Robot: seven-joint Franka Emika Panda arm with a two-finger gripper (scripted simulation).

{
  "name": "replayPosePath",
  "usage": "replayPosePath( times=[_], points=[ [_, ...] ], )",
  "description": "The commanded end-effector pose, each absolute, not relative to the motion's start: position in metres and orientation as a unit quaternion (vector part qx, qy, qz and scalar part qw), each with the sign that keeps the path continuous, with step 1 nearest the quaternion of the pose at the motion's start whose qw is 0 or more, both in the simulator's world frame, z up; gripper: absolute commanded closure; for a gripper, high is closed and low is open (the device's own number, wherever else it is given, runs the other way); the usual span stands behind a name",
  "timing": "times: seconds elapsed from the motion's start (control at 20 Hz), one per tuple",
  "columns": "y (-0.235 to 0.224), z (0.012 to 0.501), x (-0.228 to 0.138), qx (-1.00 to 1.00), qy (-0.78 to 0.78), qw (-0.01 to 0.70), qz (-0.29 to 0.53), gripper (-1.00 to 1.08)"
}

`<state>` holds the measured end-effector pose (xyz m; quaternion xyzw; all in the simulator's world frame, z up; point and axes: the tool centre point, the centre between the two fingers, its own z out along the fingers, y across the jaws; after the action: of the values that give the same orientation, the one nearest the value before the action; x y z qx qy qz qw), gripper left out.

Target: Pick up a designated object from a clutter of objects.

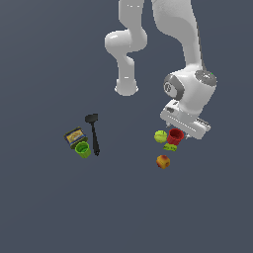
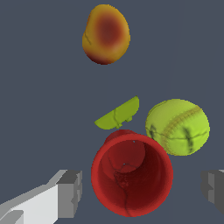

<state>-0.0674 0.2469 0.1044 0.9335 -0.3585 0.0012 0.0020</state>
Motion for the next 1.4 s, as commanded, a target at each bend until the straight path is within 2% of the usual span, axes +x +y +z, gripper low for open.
replayPosePath(
  times=[0.0,0.5,1.25,1.3,1.35],
  points=[
    [0.251,0.101,-0.071,0.931,-0.366,0.001,0.001,-0.92],
    [0.255,0.095,-0.074,0.929,-0.371,0.0,0.0,-0.92],
    [0.255,0.047,-0.075,0.928,-0.372,0.0,0.0,-0.92],
    [0.255,0.047,-0.075,0.928,-0.372,0.0,0.0,1.08],
    [0.255,0.047,-0.075,0.928,-0.372,0.0,0.0,1.08]
  ],
)
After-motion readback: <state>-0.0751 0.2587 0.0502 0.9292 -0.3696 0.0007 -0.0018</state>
